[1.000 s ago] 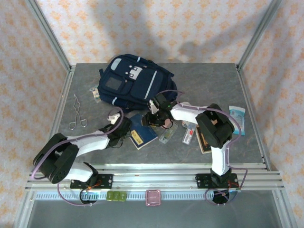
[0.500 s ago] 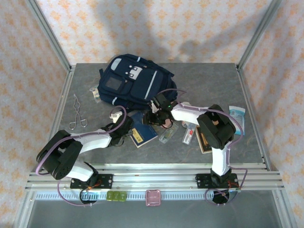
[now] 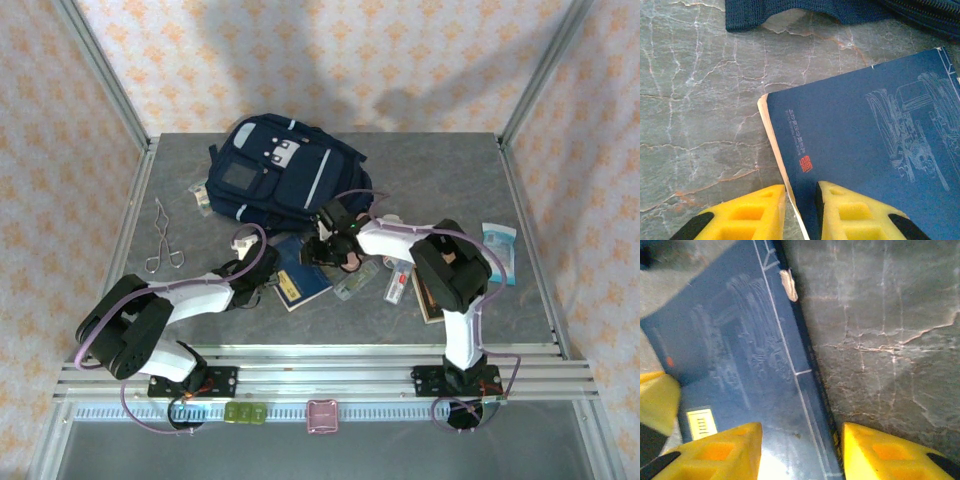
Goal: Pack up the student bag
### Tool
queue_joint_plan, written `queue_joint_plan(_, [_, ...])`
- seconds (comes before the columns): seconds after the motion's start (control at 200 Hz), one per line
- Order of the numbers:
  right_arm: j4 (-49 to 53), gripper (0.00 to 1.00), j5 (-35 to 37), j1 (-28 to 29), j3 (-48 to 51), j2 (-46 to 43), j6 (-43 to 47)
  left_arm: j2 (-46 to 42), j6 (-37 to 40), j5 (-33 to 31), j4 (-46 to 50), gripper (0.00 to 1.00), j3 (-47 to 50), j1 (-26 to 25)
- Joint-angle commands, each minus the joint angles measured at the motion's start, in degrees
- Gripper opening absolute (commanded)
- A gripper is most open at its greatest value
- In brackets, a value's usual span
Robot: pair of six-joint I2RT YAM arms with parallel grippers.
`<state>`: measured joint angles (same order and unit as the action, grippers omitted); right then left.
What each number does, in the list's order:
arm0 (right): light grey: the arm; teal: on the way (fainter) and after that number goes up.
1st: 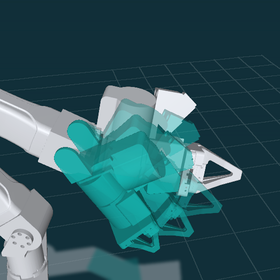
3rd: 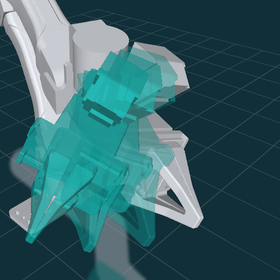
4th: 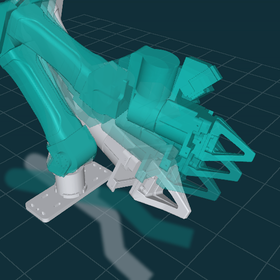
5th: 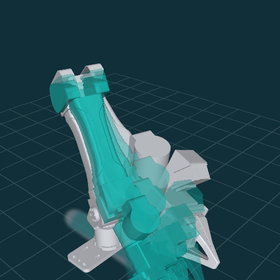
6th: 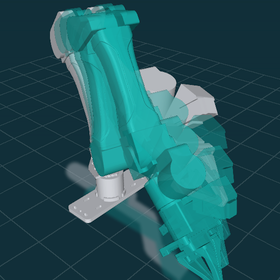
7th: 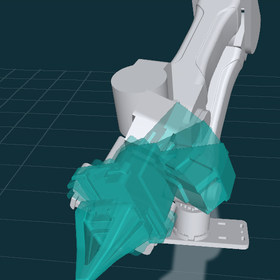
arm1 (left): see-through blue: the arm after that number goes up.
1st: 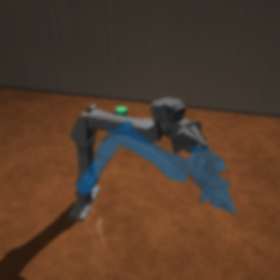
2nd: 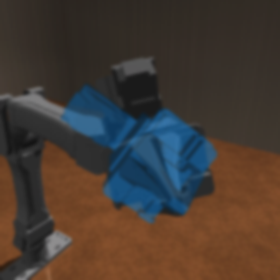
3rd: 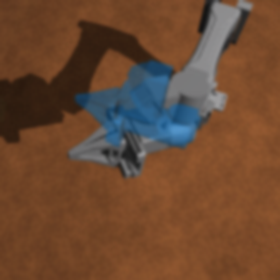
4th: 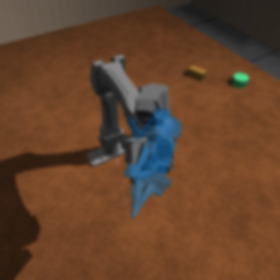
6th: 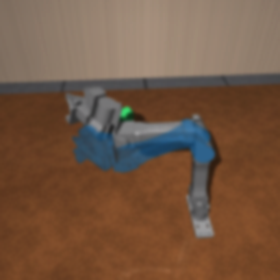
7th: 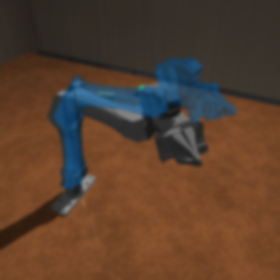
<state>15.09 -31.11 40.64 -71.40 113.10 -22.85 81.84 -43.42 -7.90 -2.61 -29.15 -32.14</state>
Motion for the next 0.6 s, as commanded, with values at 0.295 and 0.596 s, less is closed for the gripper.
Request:
queue_joint_plan(0.295, [-7.8,0.37,-19.8,1.0,0.3,0.0,-1.2,0.5,0.4,3.9,-0.4,0.19,3.8,0.2])
queue_joint_plan(0.596, [-27.6,0.36,-29.3,-2.1,8.8,-4.3,-12.4,-0.3,-0.5,5.4,-1.5,0.15,5.8,0.2])
